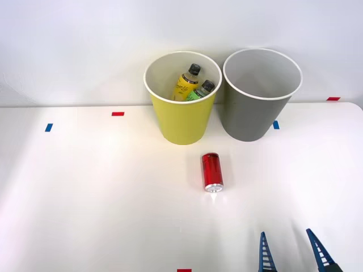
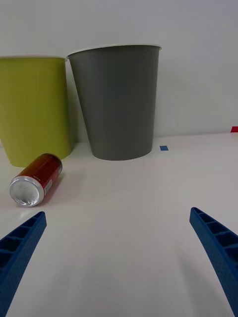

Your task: Put cans in the gray bin, plastic bottles in the light green bin

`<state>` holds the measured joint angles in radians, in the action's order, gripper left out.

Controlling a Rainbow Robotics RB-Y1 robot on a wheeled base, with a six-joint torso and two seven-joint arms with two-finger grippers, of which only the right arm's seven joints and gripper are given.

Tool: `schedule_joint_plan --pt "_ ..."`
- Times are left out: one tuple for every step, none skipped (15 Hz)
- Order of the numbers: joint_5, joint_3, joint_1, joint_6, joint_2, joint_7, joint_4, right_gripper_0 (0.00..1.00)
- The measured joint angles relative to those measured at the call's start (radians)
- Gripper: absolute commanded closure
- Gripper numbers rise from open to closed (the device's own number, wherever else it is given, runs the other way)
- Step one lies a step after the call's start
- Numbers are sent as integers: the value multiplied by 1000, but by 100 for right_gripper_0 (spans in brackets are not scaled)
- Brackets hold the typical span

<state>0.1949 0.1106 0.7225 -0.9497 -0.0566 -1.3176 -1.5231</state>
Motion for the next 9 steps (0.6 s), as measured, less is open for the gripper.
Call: schedule_joint_plan --pt "0 0 0 0 0 0 0 0" --pt "0 0 0 0 0 0 0 0" --pt "0 0 0 0 0 0 0 0" --pt "0 0 0 0 0 0 0 0" --pt "0 0 0 0 0 0 0 0" --pt "0 0 0 0 0 0 0 0" --pt "0 0 0 0 0 0 0 0" --pt "0 0 0 0 0 0 0 0" --pt "0 0 0 0 0 0 0 0"
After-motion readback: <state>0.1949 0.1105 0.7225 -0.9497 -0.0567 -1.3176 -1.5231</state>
